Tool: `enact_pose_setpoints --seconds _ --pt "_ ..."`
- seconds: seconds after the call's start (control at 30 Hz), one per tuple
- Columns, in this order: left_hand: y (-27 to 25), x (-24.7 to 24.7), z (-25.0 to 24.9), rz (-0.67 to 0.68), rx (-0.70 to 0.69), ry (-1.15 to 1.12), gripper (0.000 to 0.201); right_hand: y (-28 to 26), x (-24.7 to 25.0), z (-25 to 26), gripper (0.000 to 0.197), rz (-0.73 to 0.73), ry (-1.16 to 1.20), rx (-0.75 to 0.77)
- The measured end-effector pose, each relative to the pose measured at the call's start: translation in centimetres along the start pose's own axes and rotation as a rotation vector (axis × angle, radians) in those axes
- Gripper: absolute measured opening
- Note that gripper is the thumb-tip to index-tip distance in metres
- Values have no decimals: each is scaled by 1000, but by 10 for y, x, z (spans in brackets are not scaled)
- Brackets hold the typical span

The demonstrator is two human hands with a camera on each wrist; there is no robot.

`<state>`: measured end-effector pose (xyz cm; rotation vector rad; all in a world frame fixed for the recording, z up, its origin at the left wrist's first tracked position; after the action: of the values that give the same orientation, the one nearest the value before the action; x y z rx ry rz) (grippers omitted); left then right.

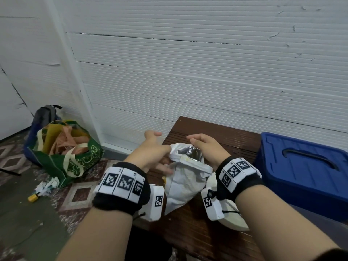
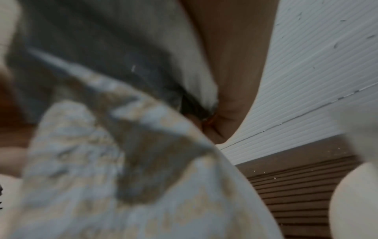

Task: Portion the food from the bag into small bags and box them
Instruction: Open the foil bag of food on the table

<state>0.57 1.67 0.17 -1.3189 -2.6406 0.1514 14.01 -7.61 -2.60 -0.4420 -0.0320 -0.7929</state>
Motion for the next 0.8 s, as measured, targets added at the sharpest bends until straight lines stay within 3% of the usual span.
enact_pose_setpoints --seconds 0.17,0.27,0.33,0.43,0.53,0.63,0.7,0.8 --pt "13 12 0 -193 -102 -51 44 -6 1 -18 12 -84 329 -74" --pt "17 13 1 -194 -193 -114 50 -13 3 -29 15 -119 588 -122" --pt "16 11 2 -169 -245 8 51 -20 1 -36 19 -133 720 -150" --pt "15 12 7 -245 -286 230 39 -29 -1 -39 27 -118 736 -153" --pt "14 11 5 -278 -347 325 23 -34 2 -37 29 -113 655 -154" --pt "14 13 3 -292 -349 416 16 -34 4 -36 28 -77 733 -204" --pt "18 17 10 -265 -278 316 8 -33 5 -38 30 -47 819 -256" --pt "19 16 25 -205 -94 -79 8 -29 7 -39 31 -25 898 -292"
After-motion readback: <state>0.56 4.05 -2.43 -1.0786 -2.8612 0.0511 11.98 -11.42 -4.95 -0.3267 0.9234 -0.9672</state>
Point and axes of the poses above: each hand's wrist, its own y-axis towards the middle knuckle, its own x-axis out of the back of the hand, z = x × y, the point moved 6 cm from there along y, towards the middle knuckle, and after that the axes turned 12 degrees about -x, right-handed, at the moved point
